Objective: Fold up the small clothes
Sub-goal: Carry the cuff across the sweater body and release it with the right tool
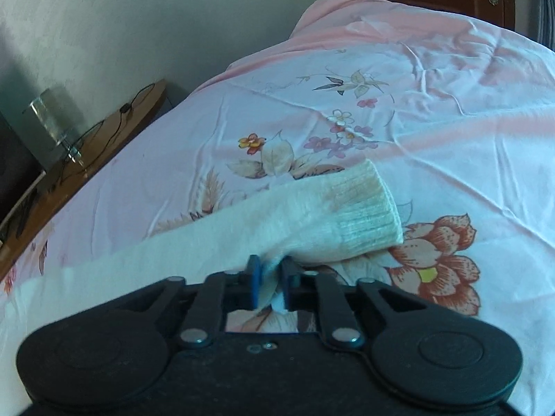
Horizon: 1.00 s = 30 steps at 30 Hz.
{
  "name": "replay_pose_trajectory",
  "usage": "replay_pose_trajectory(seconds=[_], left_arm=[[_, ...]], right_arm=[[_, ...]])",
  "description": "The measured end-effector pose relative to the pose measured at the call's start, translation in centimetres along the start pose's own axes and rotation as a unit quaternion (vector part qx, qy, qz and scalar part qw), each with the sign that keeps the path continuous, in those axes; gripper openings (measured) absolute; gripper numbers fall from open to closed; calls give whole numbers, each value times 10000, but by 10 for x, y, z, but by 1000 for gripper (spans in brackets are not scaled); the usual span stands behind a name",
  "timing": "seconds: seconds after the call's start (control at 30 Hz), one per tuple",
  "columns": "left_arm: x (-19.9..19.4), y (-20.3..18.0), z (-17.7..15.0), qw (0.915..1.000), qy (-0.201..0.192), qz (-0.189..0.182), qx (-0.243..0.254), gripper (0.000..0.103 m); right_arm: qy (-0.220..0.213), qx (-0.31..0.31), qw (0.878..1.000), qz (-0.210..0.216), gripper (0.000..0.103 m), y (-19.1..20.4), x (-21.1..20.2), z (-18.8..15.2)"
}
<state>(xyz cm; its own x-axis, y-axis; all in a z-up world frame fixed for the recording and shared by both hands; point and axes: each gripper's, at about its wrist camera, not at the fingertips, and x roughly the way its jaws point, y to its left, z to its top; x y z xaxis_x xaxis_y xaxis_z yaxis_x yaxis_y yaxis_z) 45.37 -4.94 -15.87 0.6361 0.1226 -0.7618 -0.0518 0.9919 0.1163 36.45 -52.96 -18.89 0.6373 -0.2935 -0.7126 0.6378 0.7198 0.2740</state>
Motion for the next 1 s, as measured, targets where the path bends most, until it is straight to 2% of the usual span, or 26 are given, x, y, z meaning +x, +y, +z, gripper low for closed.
replay_pose_trajectory(seconds=[0.13,0.23,0.33,0.43,0.53,0.67,0.73,0.77,0.87,0.9,1.0], left_arm=[[-2,19,0,9999,34,-30,-113,103],[-7,37,0,9999,2,-18,-111,103],[-10,61,0,9999,-41,-1,-157,103],[-13,92,0,9997,-99,91,-209,103],[-12,125,-2,9996,-133,164,-192,103],[-5,165,-5,9994,-16,-58,-326,103],[0,180,-5,9985,110,-315,-435,103],[3,185,-6,9978,165,-438,-460,103],[9,188,-7,9953,235,-847,-419,103],[9,185,-8,9942,234,-977,-387,103],[12,173,-7,9881,280,-1477,-312,103]], right_arm=[[-324,-294,9989,142,8,20,-13,-1],[-492,-586,9955,552,7,53,-26,-3],[-617,-1062,9870,1038,7,107,-43,-14],[-607,-1664,9709,1610,7,178,-59,-42],[-450,-2221,9488,2199,7,252,-73,-90],[68,-2633,9231,2802,8,330,-79,-162],[454,-2816,9128,2924,17,358,-75,-195],[598,-2878,9103,2914,29,368,-73,-210],[683,-3077,9059,2829,45,382,-81,-233],[634,-3087,9065,2810,48,381,-86,-235],[358,-3090,9149,2571,48,364,-101,-230]])
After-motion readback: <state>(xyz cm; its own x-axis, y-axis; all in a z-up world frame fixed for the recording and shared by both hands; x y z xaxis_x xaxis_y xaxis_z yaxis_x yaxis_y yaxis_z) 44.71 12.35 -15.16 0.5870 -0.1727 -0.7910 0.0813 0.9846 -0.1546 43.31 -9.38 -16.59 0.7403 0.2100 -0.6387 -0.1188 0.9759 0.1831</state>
